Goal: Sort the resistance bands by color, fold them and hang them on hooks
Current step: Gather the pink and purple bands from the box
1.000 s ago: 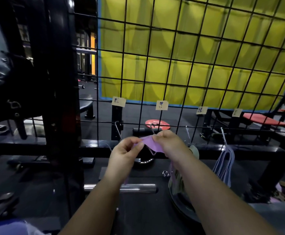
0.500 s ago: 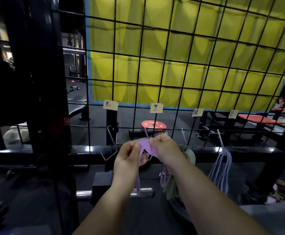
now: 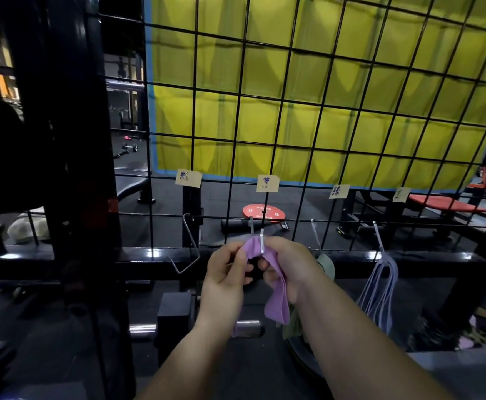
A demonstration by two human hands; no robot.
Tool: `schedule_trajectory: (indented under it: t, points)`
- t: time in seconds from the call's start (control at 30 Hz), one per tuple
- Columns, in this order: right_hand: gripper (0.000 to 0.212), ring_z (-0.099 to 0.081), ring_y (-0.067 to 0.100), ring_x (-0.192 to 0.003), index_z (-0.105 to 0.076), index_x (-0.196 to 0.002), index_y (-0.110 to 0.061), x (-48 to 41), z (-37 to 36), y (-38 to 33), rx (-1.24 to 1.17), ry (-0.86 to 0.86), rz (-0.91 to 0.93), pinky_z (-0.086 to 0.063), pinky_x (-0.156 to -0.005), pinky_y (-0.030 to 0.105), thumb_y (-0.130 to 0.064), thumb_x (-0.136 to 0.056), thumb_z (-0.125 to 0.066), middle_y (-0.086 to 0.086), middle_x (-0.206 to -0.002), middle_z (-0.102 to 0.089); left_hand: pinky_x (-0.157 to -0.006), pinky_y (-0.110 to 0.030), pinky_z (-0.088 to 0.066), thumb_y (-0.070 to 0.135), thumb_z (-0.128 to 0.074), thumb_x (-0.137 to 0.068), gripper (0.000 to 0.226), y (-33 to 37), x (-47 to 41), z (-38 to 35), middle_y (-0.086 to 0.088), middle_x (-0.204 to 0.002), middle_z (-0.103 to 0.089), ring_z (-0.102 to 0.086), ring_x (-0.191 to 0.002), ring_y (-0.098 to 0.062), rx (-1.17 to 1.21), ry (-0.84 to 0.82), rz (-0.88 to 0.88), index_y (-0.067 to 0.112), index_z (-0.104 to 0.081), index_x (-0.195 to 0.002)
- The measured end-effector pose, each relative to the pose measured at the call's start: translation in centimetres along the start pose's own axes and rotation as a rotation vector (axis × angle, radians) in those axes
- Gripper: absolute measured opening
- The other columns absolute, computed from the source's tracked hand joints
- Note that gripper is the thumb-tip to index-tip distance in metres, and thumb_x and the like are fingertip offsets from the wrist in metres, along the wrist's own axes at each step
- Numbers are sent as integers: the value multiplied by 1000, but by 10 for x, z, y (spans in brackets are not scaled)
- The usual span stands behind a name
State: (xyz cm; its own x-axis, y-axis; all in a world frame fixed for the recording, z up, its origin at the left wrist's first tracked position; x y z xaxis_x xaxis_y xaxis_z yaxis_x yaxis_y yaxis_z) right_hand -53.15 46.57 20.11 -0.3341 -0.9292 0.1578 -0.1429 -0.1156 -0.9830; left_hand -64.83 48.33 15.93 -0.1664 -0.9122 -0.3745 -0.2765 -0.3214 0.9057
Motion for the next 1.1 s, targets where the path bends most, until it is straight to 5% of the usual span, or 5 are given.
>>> schedule_trajectory:
  t: [0.2, 0.53, 0.77, 0.93, 1.1]
  points:
    - [20, -33, 8, -39, -64, -70, -13, 3, 1, 9, -175, 5, -86, -25, -33, 19, -15, -88, -54, -3, -52, -42, -97, -36, -46, 44, -50, -88, 30, -3, 4, 4, 14, -113, -57, -54, -112, -12, -287, 44, -277, 31, -64, -111]
    - [30, -42, 3, -33, -69, -75, -12, 15, 4, 10, -29, -22, 19, -33, -33, 17, -25, -96, -54, -8, -46, -52, -83, -36, -50, 34, -55, -85, 14, 8, -1, 5, 17, -95, -63, -60, -93, -13, -371, 55, -387, 38, -63, -95]
    - [13, -51, 0, -37, -59, -86, -7, 18, -1, 3, -23, -19, 128, -37, -36, 12, -10, -97, -53, -7, -47, -59, -90, -28, -46, 37, -63, -84, 17, 7, 2, -6, 8, -104, -60, -58, -103, -14, -186, -66, -207, 23, -67, -93]
    - [16, -68, 24, -93, -64, -80, -18, 6, 4, 4, 250, 109, 213, -54, -87, 39, -31, -89, -63, 7, -93, -72, -83, -43, -47, 46, -56, -85, 35, 0, -2, -2, -12, -88, -55, -53, -87, -29, -190, -34, -185, 12, -57, -79]
    - [19, -60, 23, -73, -62, -79, -16, 0, 3, -4, 238, 103, 179, -51, -68, 34, -26, -95, -60, 6, -80, -65, -87, -35, -49, 38, -55, -87, 18, -2, 0, 0, -11, -97, -65, -60, -95, -27, -77, -21, -69, 23, -65, -90]
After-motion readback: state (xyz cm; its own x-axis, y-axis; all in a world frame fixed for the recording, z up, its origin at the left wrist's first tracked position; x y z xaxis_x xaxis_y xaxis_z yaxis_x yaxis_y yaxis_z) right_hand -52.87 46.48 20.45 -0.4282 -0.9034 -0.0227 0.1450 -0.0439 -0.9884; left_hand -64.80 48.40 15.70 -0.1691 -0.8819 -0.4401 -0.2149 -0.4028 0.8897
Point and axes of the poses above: each hand's wrist, its own x-axis away from the middle knuckle, its own z-axis out of the back of the hand, y = z × x, the point moved 3 cm from there along -x, towards the middle knuckle
